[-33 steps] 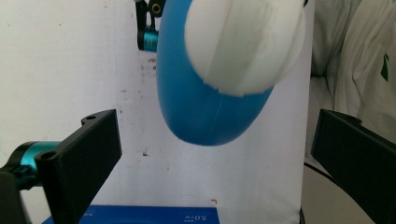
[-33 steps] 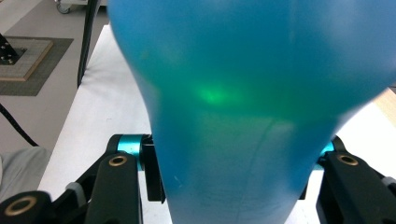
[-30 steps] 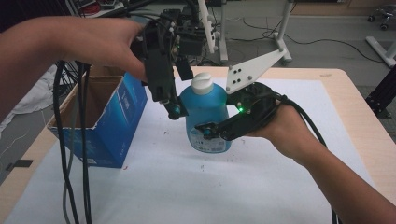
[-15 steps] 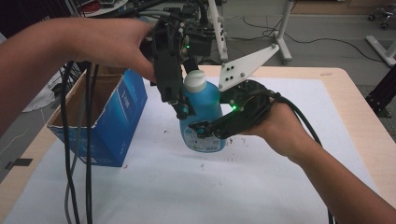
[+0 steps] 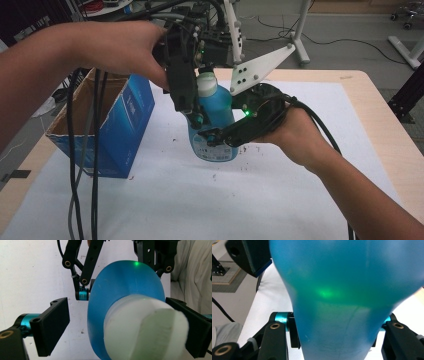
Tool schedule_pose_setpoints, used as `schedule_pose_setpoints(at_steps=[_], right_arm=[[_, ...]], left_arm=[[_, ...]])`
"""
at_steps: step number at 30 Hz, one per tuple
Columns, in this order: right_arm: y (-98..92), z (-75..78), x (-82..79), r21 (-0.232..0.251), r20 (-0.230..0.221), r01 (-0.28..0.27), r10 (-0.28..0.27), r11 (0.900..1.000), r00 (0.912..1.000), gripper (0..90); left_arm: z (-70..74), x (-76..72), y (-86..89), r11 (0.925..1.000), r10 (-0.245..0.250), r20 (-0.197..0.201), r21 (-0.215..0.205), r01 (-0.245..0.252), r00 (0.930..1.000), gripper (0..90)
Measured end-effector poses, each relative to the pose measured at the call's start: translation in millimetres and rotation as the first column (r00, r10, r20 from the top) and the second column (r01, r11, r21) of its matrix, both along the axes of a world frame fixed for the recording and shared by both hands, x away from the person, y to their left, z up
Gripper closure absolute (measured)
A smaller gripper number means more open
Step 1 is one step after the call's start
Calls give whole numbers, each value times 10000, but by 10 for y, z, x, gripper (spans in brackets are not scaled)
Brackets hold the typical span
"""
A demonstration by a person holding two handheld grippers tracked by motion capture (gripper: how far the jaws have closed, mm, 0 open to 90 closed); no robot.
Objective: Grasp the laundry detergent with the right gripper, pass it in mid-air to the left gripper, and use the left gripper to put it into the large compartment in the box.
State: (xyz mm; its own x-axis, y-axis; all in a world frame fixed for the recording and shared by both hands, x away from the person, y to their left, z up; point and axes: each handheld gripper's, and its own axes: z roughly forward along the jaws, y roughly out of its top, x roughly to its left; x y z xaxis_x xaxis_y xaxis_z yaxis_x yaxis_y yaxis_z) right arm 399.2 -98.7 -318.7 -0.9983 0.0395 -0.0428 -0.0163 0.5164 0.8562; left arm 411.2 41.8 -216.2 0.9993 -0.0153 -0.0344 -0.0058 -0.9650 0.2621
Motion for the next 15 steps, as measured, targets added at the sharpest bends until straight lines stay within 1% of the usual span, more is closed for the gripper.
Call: schedule_pose_setpoints(at_steps=[1, 5, 7, 10, 13, 15], right_arm=[[-2, 1, 2, -10, 15, -4, 4, 10000, 10000, 460], [-2, -2, 4, -12, -6, 11, -11, 10000, 10000, 460], [1, -6, 1, -35, -77, 8, -8, 10000, 10000, 460], [10, -7, -4, 25, -165, 13, -12, 10000, 9999, 460], [10, -8, -2, 40, -172, 15, -14, 10000, 9999, 460], [10, -10, -2, 23, -158, 20, -20, 10000, 9999, 460]], left_arm=[[0, 0, 0, 10000, -90, -34, 24, 90, 10000, 114], [-1, 3, -5, 9999, -132, 6, 24, 132, 9999, 119], [-4, 0, -8, 9998, -192, 29, -35, 192, 9998, 148], [-13, 3, -16, 9996, -284, 29, 31, 284, 9996, 157], [-17, 5, -16, 9994, -336, 23, 35, 336, 9994, 192], [-19, 9, -15, 9993, -374, 4, 53, 374, 9993, 197]])
